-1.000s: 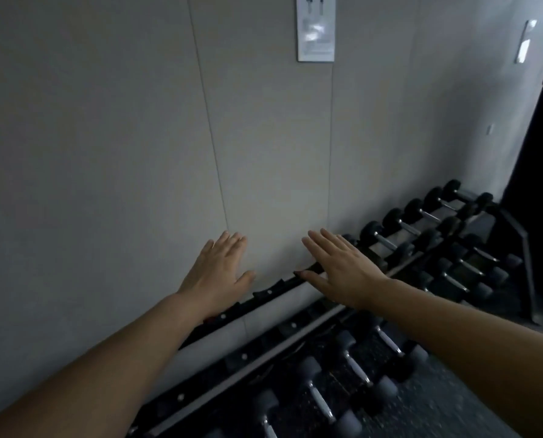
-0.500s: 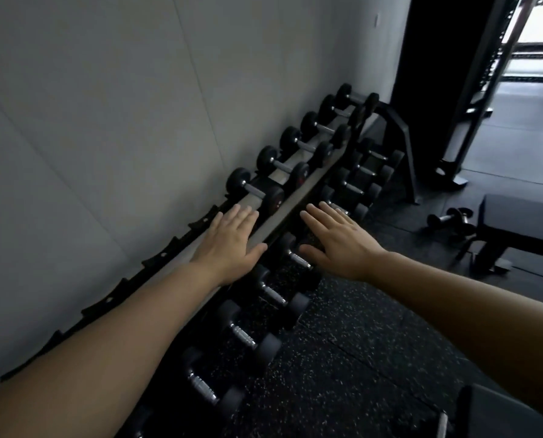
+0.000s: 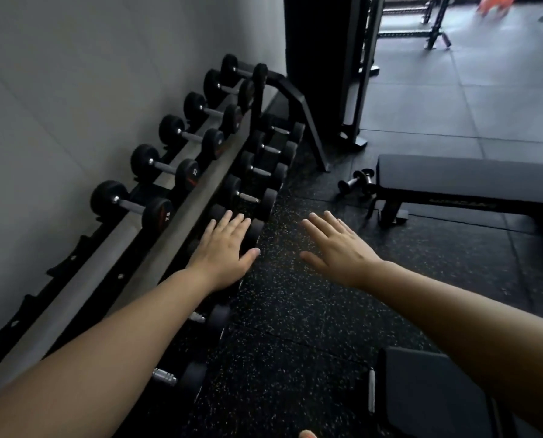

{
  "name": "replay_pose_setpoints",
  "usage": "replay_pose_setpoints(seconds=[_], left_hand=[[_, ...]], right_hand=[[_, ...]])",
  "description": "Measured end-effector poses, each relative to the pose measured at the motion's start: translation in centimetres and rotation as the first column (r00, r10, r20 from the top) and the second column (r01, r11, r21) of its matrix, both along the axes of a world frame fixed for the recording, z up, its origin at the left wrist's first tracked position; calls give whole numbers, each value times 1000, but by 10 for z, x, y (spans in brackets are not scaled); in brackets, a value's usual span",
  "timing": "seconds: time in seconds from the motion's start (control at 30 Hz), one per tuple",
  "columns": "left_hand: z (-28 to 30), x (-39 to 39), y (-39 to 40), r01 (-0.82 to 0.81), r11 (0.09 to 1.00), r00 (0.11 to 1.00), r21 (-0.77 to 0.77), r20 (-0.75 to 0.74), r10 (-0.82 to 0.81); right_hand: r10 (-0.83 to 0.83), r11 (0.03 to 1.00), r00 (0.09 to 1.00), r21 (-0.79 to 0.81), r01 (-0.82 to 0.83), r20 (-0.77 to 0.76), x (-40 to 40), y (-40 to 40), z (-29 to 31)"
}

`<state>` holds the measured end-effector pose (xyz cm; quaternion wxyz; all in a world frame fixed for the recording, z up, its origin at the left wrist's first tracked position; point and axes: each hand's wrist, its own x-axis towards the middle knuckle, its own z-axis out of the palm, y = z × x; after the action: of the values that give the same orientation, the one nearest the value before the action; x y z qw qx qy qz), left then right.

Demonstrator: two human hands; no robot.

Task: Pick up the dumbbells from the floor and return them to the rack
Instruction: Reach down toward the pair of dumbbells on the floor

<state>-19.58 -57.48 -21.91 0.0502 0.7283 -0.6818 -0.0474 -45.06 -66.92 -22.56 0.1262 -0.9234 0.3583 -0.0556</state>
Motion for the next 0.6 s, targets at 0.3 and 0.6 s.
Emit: replay_pose_setpoints(seconds=[0.3,0.6], left_hand=[[-46,-29,-103,153,983,987,100,-60,-148],[-92,-14,-241,306,937,951,170,-93,-294]], right_hand=[[-160,982,987,92,162,-33,-42,-62,-47],[-263,951,959,139,277,-108,-26,-168,-86]])
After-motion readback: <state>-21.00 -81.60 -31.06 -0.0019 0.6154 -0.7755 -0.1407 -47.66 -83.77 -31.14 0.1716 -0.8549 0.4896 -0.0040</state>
